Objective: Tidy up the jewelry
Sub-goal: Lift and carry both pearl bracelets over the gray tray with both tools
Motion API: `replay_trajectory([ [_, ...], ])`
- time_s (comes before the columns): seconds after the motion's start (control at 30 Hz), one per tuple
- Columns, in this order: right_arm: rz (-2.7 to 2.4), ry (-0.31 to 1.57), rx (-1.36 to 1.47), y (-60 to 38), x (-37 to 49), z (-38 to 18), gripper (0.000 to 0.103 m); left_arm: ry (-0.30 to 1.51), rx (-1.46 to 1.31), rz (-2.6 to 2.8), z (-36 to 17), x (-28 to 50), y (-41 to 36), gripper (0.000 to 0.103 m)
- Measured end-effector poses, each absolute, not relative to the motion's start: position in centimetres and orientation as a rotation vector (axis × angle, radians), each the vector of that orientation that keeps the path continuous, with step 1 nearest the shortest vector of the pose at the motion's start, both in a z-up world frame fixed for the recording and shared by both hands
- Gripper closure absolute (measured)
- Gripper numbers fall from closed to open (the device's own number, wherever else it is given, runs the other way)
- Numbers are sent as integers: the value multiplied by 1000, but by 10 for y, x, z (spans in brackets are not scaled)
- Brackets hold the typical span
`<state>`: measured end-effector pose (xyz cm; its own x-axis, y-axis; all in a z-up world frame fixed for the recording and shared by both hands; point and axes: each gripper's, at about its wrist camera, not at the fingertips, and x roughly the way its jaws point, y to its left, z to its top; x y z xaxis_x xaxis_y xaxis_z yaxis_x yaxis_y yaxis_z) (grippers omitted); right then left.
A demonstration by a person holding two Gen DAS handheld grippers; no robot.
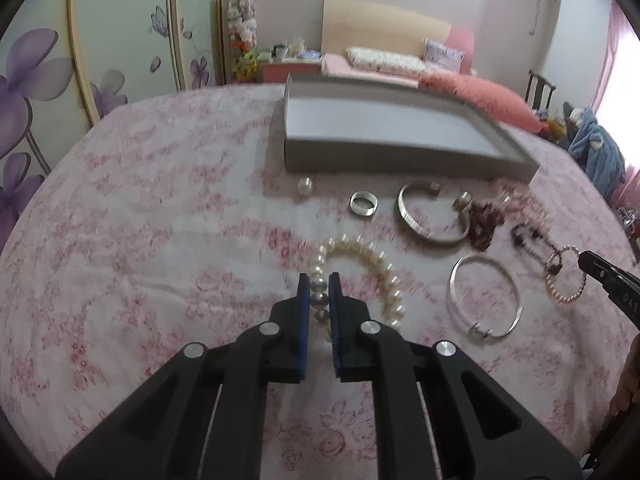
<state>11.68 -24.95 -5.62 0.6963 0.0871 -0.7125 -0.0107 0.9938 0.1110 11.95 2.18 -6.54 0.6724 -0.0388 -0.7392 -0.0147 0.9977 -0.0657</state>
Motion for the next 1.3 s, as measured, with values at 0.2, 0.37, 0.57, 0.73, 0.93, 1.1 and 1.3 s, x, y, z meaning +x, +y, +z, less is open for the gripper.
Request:
replay_trajectory([
  [0.2, 117, 706, 126, -245, 112, -28, 97, 717, -77, -58, -39, 108, 18, 93],
  [0.37, 156, 662, 138, -241, 110, -16, 97, 656, -86, -91, -25, 100, 13, 93],
  [0.57, 175, 655, 127, -234, 109, -16, 97, 627, -89, -110, -17, 99, 11, 93],
  [0.73, 184, 650, 122, -230, 107, -17, 97, 610, -84, -121, -13, 98, 7, 93],
  [0.93, 198, 637, 109, -222, 109, -16, 97, 599, -68, -130, -10, 100, 0, 93],
  [1.1, 213, 609, 87, -212, 111, -8, 97, 581, -40, -137, -3, 104, -7, 93],
  [1.3, 207, 531, 56, -203, 121, 11, 97, 538, -1, -140, 15, 117, -18, 93],
])
